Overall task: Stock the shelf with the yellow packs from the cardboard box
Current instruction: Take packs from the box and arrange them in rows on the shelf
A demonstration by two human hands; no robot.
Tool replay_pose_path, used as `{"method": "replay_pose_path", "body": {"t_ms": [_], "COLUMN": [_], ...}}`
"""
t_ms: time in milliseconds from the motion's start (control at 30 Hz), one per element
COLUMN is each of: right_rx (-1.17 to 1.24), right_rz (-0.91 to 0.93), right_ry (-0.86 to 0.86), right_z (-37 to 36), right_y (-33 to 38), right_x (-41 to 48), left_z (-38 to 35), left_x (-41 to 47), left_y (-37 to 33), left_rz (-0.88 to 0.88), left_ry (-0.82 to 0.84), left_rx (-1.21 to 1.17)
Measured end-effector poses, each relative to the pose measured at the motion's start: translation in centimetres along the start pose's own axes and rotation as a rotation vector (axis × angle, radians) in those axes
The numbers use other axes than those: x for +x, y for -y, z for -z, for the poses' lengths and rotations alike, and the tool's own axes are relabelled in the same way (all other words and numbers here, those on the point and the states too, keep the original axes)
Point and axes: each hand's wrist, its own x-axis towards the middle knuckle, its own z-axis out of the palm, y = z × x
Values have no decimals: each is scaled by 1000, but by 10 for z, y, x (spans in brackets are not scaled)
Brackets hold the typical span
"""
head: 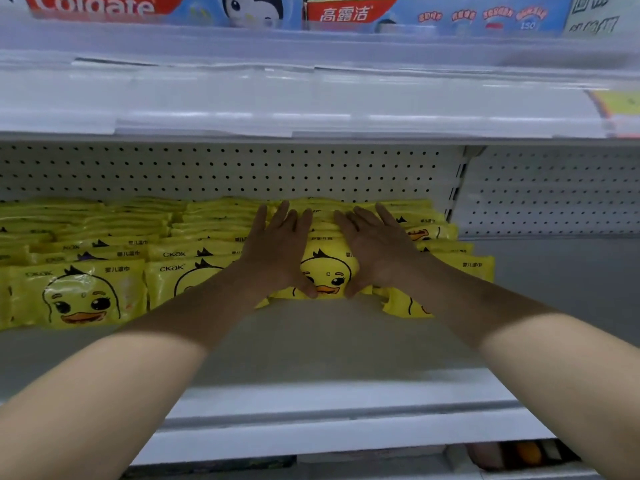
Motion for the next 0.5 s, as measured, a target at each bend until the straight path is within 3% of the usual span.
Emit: {"method": "replay_pose_path", "body": {"t_ms": [200,300,367,500], "right_rx": [-2,279,482,569], "right_rz": [2,30,15,15], "right_ry": [-29,-19,-125,-313], "right_z": [-5,4,12,11], "right_y": [1,-7,-17,-25], "right_x": [2,-9,-14,-5], "left_z": [-5,0,6,10], "left_x": [-1,-8,-11,-7], "left_y": [2,12,23,35], "left_rz": [-11,-52,-57,-42], "left_ry": [-34,-54,-113,-185], "left_rx": [-13,-206,-402,-559]}}
